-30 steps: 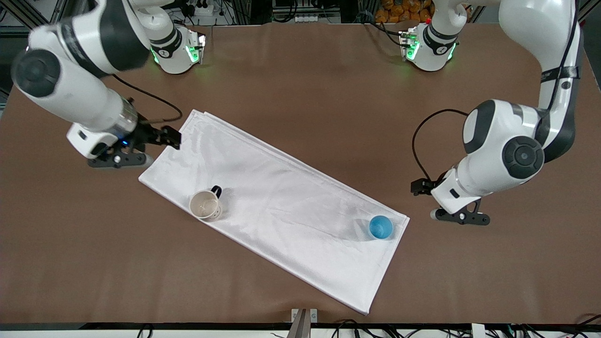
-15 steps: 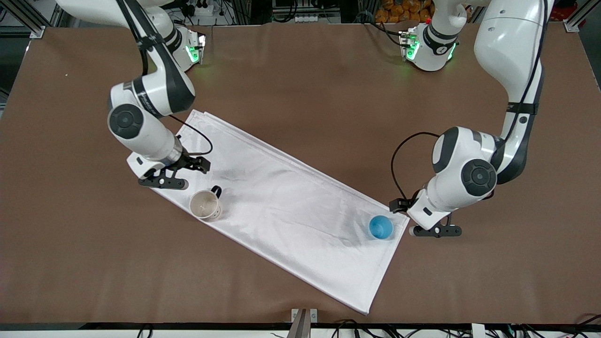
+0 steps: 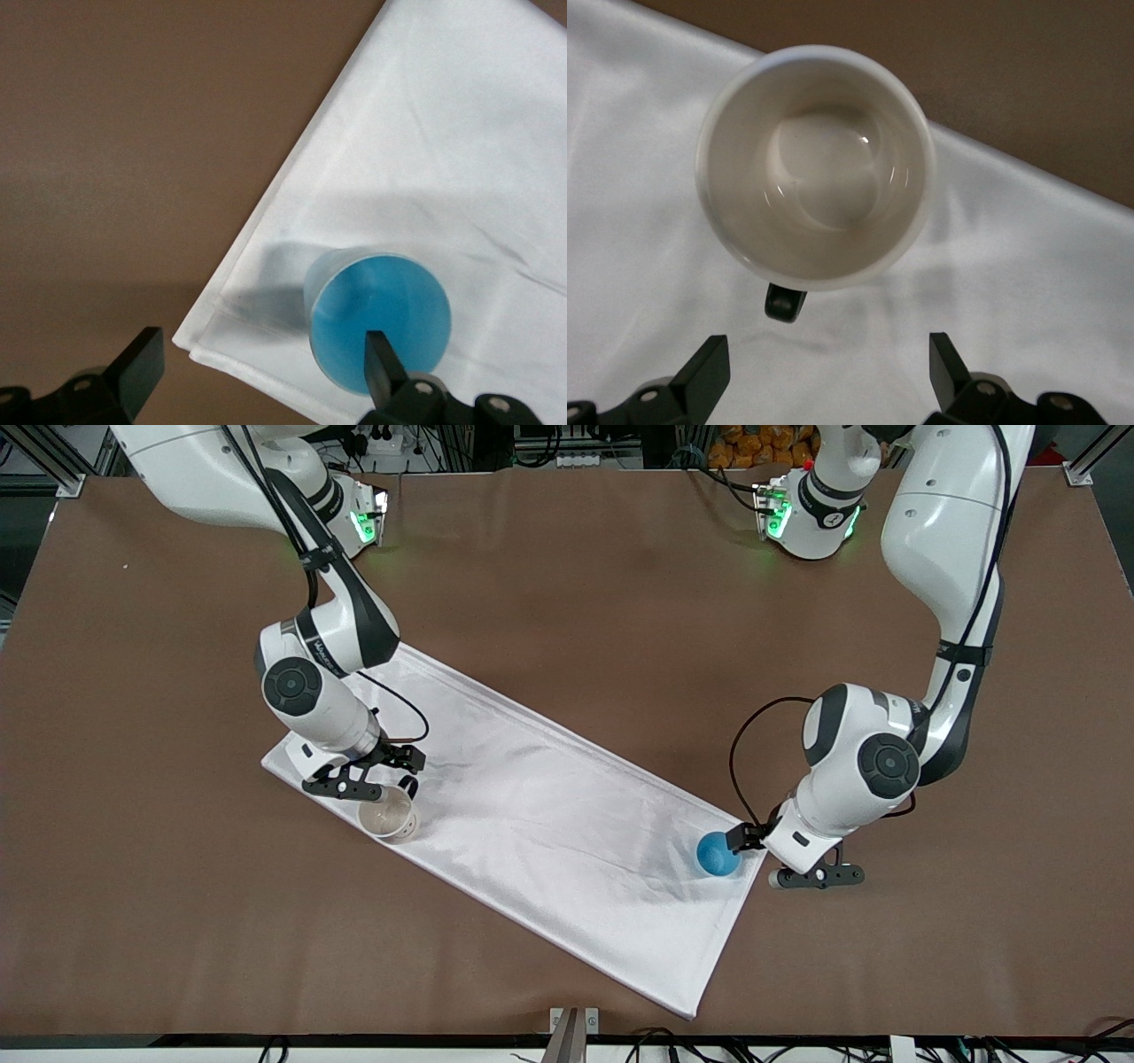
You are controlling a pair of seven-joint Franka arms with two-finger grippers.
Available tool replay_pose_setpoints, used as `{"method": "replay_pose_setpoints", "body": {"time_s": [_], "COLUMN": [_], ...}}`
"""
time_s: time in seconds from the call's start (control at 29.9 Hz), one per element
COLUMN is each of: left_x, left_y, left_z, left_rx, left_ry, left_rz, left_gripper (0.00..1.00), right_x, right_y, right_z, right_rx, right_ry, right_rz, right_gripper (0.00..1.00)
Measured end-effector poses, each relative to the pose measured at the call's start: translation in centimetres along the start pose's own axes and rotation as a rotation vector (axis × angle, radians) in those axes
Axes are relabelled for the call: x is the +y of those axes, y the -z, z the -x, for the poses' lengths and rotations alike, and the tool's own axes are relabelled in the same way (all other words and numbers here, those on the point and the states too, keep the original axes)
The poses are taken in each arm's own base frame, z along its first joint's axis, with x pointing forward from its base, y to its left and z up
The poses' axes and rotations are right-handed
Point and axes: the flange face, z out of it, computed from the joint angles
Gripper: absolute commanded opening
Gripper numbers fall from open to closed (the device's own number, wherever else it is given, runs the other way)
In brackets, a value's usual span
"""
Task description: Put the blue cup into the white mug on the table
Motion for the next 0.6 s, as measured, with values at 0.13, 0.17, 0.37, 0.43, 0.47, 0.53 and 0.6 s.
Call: {"method": "replay_pose_setpoints", "body": {"time_s": [0.13, 0.17, 0.37, 0.43, 0.47, 0.53, 0.6], "left_x": [0.0, 0.0, 1.5, 1.9, 2.0, 2.2, 2.4], "left_y": [-0.8, -1.0, -2.1, -2.4, -2.5, -2.7, -2.9], "left_z": [0.1, 0.1, 0.4, 0.5, 0.5, 0.6, 0.7], "left_rx": [-0.001, 0.001, 0.031, 0.042, 0.045, 0.047, 0.047], "left_ry": [0.002, 0.001, -0.018, -0.017, -0.011, 0.01, 0.043], "left_rz": [0.001, 0.002, 0.018, 0.024, 0.026, 0.028, 0.03], "left_gripper": [1.0, 1.0, 0.97, 0.74, 0.62, 0.33, 0.07], "right_x": [-0.1, -0.2, -0.4, -0.4, -0.4, -0.5, -0.5], "right_y": [-0.5, -0.6, -1.1, -1.2, -1.3, -1.3, -1.4], "right_z": [-0.3, -0.4, -0.8, -0.9, -0.9, -1.1, -1.2], "right_rx": [0.003, 0.004, 0.008, 0.013, 0.016, 0.022, 0.026], "right_ry": [-0.002, -0.003, -0.004, 0.003, 0.007, 0.014, 0.02], "right_rz": [-0.005, -0.006, -0.009, -0.005, -0.002, 0.002, 0.005], "right_gripper": [0.7, 0.65, 0.35, 0.26, 0.22, 0.12, 0.0]}}
